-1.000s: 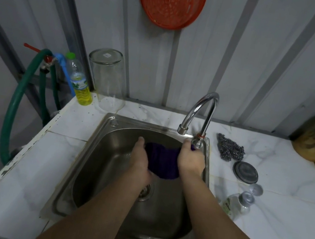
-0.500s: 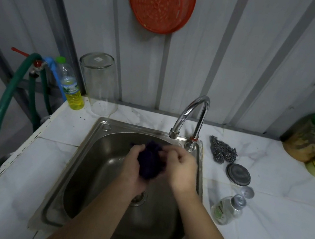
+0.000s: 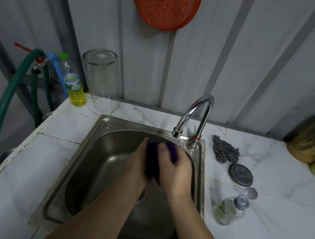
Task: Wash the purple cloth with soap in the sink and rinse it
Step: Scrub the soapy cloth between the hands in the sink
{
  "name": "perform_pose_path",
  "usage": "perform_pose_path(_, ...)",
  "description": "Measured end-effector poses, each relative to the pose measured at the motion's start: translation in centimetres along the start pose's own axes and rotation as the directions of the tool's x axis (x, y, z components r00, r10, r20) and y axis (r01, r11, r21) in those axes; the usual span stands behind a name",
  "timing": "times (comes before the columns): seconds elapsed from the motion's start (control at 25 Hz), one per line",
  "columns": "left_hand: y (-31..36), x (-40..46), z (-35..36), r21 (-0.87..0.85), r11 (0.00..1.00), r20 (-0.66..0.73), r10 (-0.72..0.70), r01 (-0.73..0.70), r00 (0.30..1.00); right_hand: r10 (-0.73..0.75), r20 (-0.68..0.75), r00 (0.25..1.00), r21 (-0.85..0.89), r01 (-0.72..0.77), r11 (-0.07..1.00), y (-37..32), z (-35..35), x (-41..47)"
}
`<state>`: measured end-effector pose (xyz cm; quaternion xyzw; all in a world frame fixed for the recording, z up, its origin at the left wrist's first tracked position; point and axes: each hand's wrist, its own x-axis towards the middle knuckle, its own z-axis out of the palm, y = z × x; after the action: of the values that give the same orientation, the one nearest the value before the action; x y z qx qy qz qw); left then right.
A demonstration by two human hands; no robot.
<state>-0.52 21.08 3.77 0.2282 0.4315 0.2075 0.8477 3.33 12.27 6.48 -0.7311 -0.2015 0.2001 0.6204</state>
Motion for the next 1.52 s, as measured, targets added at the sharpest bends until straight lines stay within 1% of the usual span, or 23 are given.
perform_pose_path(0.04,0.0,0.0,0.2,0.019,1.000,-0.006,0.010,-0.010,1.000,-0.043,0.036,0.998,-0.155,0.048,0.987,0.1,0.9,-1.1)
perform_pose_path(0.08,-0.1,-0.1,0.3,0.043,0.999,-0.009,0.010,-0.009,1.000,-0.088,0.022,0.996,-0.281,0.091,0.955,0.3,1.6,-1.3)
perform_pose_path(0.12,-0.4,-0.4,0.5,0.078,0.997,-0.016,0.002,0.000,1.000,-0.099,-0.048,0.994,-0.383,0.074,0.921,0.4,1.9,-0.5)
perform_pose_path(0.16,-0.8,-0.4,0.7,0.138,0.990,-0.065,0.000,0.009,0.998,-0.061,-0.120,0.991,-0.432,0.003,0.902,0.5,1.9,1.2)
perform_pose_path(0.24,-1.5,0.2,1.5,0.272,0.962,-0.113,0.022,0.009,0.993,0.142,-0.206,0.968,-0.391,-0.215,0.895,0.1,0.4,4.7)
perform_pose_path(0.28,-1.5,0.1,2.1,0.330,0.944,-0.117,0.060,-0.018,0.991,0.215,-0.226,0.950,-0.343,-0.285,0.895,0.2,-0.2,5.7)
perform_pose_path(0.32,-1.2,0.3,2.4,0.377,0.926,-0.156,0.099,-0.034,0.983,0.244,-0.228,0.942,-0.279,-0.304,0.911,0.7,-0.4,5.9)
perform_pose_path(0.36,-0.7,0.3,2.5,0.367,0.930,-0.199,0.117,-0.037,0.973,0.229,-0.209,0.951,-0.238,-0.277,0.931,1.1,0.0,5.3)
perform_pose_path(0.48,0.9,1.4,1.7,0.244,0.969,-0.288,0.106,-0.034,0.952,0.130,-0.153,0.980,-0.198,-0.159,0.967,1.8,2.4,1.2)
perform_pose_path(0.56,0.5,1.3,1.5,0.196,0.980,-0.218,0.066,-0.023,0.974,0.085,-0.177,0.981,-0.236,-0.126,0.964,1.9,2.9,1.2)
perform_pose_path(0.68,-1.8,1.1,1.4,0.314,0.949,-0.106,0.012,0.022,0.994,0.194,-0.222,0.955,-0.303,-0.257,0.918,1.8,0.6,5.2)
perform_pose_path(0.76,-2.5,1.0,1.9,0.354,0.934,-0.140,-0.002,0.052,0.990,0.285,-0.238,0.928,-0.299,-0.350,0.888,2.0,-0.8,6.5)
perform_pose_path(0.8,-2.2,1.1,2.0,0.341,0.938,-0.185,0.006,0.059,0.983,0.292,-0.236,0.927,-0.269,-0.351,0.897,2.3,-0.8,5.9)
perform_pose_path(0.92,0.0,1.8,1.4,0.295,0.955,-0.267,0.123,-0.040,0.956,0.134,-0.214,0.968,-0.206,-0.179,0.962,2.9,1.9,1.4)
perform_pose_path(1.0,0.3,1.6,0.8,0.273,0.961,-0.201,0.113,-0.055,0.973,-0.001,-0.202,0.979,-0.252,-0.051,0.966,2.6,3.1,-0.2)
perform_pose_path(1.04,-0.1,1.0,0.7,0.247,0.968,-0.154,0.071,-0.031,0.986,-0.016,-0.211,0.977,-0.277,-0.044,0.960,2.2,2.9,0.6)
perform_pose_path(1.12,-1.4,0.3,1.0,0.266,0.963,-0.108,-0.017,0.045,0.994,0.062,-0.226,0.972,-0.348,-0.140,0.927,1.9,1.5,3.8)
perform_pose_path(1.2,-2.2,-0.1,1.8,0.291,0.951,-0.141,-0.064,0.103,0.988,0.225,-0.252,0.941,-0.366,-0.307,0.878,1.6,-0.5,6.0)
perform_pose_path(1.24,-1.8,-0.3,2.1,0.260,0.959,-0.168,-0.066,0.109,0.984,0.260,-0.244,0.934,-0.324,-0.331,0.886,1.9,-0.8,6.3)
perform_pose_path(1.32,-0.7,0.1,1.8,0.182,0.983,-0.219,0.013,0.028,0.976,0.189,-0.207,0.960,-0.244,-0.238,0.940,2.2,0.4,3.9)
perform_pose_path(1.4,0.1,0.4,0.7,0.139,0.990,-0.187,0.055,-0.029,0.981,0.070,-0.162,0.984,-0.225,-0.106,0.969,2.0,2.5,0.3)
perform_pose_path(1.44,0.2,0.2,0.5,0.100,0.995,-0.133,0.028,-0.015,0.991,0.020,-0.158,0.987,-0.248,-0.060,0.967,1.8,3.1,-0.3)
perform_pose_path(1.52,-0.3,-0.4,0.9,0.073,0.996,-0.064,-0.055,0.059,0.996,0.017,-0.192,0.981,-0.328,-0.080,0.941,1.7,2.4,1.5)
